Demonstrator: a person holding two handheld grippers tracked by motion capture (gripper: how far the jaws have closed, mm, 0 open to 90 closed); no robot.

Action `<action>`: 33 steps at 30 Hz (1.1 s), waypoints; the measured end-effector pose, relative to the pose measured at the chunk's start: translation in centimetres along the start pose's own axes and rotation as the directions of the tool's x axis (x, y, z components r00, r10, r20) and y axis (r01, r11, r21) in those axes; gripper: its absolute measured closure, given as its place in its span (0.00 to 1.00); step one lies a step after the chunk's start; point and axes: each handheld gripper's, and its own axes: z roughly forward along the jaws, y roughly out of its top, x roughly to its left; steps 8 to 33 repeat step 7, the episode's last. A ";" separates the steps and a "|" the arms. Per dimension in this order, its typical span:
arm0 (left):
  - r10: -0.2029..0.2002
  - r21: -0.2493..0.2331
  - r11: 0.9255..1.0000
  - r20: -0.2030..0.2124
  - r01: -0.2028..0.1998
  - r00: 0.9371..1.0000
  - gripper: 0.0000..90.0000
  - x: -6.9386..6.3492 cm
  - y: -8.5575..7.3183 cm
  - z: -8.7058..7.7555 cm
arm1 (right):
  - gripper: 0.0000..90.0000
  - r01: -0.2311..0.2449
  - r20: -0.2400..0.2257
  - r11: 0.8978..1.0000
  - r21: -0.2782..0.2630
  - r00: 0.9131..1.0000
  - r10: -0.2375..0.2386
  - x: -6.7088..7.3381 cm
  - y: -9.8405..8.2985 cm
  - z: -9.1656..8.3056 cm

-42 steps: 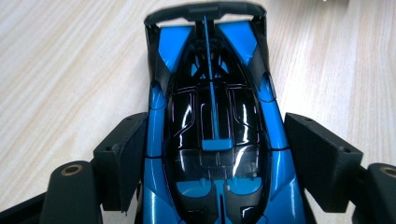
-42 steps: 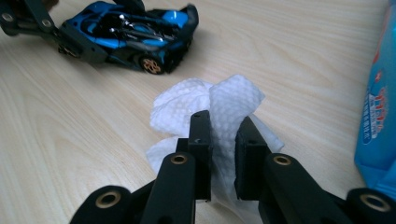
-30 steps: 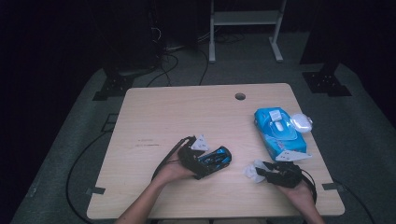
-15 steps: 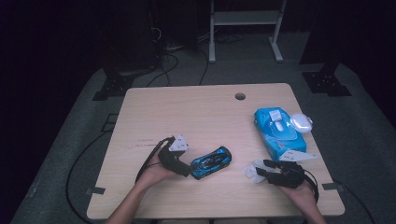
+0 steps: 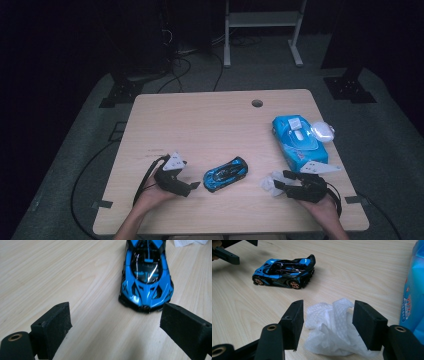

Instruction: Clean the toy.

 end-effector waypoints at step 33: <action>-0.011 -0.014 1.000 -0.024 0.011 1.000 0.09 -0.2 -0.9 -0.8 | 0.42 0.008 -0.012 1.000 -0.025 1.000 -0.009 0.3 -0.1 0.0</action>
